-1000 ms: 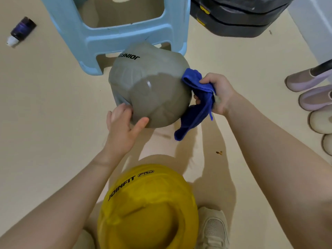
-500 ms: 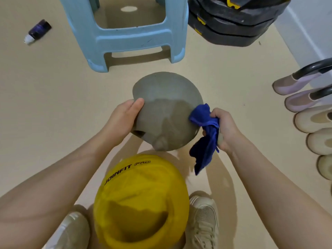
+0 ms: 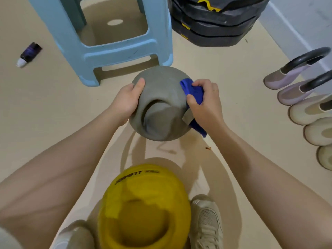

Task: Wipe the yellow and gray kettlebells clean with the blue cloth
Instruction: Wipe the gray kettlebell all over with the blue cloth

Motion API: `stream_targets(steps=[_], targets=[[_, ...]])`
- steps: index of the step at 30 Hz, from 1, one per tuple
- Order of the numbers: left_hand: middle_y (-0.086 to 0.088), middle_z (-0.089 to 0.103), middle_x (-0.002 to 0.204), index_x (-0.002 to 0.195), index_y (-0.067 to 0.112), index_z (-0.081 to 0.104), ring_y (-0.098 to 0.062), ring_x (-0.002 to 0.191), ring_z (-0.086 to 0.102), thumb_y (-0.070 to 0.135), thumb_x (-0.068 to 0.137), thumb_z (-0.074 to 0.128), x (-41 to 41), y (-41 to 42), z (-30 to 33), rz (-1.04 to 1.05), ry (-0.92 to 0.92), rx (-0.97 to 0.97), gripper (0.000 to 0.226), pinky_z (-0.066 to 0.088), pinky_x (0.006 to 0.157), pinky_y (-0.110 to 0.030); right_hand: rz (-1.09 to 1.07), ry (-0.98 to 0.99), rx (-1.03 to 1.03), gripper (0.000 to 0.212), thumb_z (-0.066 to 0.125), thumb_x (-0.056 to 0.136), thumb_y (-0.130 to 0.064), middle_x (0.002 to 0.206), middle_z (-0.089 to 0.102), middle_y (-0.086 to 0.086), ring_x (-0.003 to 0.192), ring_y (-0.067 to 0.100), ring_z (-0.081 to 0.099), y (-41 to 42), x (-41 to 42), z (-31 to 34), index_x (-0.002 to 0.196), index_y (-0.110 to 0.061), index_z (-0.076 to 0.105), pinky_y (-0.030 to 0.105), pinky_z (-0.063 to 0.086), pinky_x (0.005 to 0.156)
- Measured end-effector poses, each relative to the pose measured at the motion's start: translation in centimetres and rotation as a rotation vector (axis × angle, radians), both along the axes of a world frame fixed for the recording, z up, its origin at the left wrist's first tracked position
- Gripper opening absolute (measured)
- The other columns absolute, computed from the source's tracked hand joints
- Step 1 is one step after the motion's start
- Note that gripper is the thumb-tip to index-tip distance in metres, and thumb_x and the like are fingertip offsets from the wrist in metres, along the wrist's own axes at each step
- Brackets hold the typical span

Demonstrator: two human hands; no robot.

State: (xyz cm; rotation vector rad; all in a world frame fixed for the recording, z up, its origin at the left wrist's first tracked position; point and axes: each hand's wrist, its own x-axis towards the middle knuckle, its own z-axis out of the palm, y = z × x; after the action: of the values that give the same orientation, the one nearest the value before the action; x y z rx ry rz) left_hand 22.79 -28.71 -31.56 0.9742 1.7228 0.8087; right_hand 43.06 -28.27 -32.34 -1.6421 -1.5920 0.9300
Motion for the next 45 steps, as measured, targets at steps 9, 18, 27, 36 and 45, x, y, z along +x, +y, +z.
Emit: stream_targets(steps=[9, 18, 27, 36, 45], targets=[[-0.003, 0.066, 0.108, 0.112, 0.016, 0.061, -0.021, 0.101, 0.061, 0.065, 0.083, 0.035, -1.1, 0.0, -0.8, 0.036, 0.008, -0.013, 0.063, 0.046, 0.097, -0.044, 0.101, -0.139, 0.286, 0.021, 0.05, 0.087, -0.006, 0.107, 0.048, 0.006, 0.08, 0.0, 0.04, -1.6, -2.4, 0.1, 0.107, -0.003, 0.057, 0.003, 0.033, 0.074], [-0.007, 0.061, 0.121, 0.131, 0.013, 0.046, -0.024, 0.108, 0.06, 0.055, 0.09, 0.04, 2.0, 1.2, 0.0, 0.114, -0.317, -0.174, 0.058, 0.046, 0.097, -0.043, 0.214, -0.292, 0.391, 0.018, 0.051, 0.087, -0.01, 0.107, 0.053, 0.008, 0.079, 0.009, 0.048, -0.3, -2.6, 1.4, 0.102, -0.008, 0.06, 0.02, 0.042, 0.076], [-0.009, 0.057, 0.122, 0.107, 0.015, 0.047, -0.026, 0.11, 0.057, 0.042, 0.096, 0.042, 4.1, 1.0, 0.4, 0.169, -0.372, -0.151, 0.03, 0.046, 0.098, -0.046, 0.604, -0.966, 0.61, 0.02, 0.054, 0.085, -0.016, 0.095, 0.058, 0.013, 0.075, 0.028, 0.054, -2.5, 0.2, -2.4, 0.101, -0.009, 0.062, 0.034, 0.047, 0.065], [-0.004, 0.056, 0.079, 0.093, 0.011, 0.056, -0.017, 0.075, 0.053, 0.044, 0.096, 0.041, 2.7, 0.8, 0.8, 0.117, -0.117, -0.16, 0.037, 0.047, 0.078, -0.031, 0.223, -0.574, 0.337, 0.025, 0.054, 0.083, -0.006, 0.102, 0.058, 0.013, 0.085, 0.033, 0.053, -0.4, -0.1, -0.9, 0.106, -0.01, 0.062, 0.034, 0.044, 0.068], [0.001, 0.061, 0.082, 0.103, 0.01, 0.057, -0.01, 0.07, 0.057, 0.044, 0.097, 0.04, 2.9, 0.1, 1.0, 0.038, -0.098, -0.115, 0.038, 0.037, 0.061, -0.026, 0.33, -0.665, 0.435, 0.03, 0.059, 0.079, -0.004, 0.1, 0.062, 0.015, 0.075, 0.038, 0.054, 0.7, 0.6, -0.8, 0.108, -0.008, 0.062, 0.04, 0.049, 0.059]])
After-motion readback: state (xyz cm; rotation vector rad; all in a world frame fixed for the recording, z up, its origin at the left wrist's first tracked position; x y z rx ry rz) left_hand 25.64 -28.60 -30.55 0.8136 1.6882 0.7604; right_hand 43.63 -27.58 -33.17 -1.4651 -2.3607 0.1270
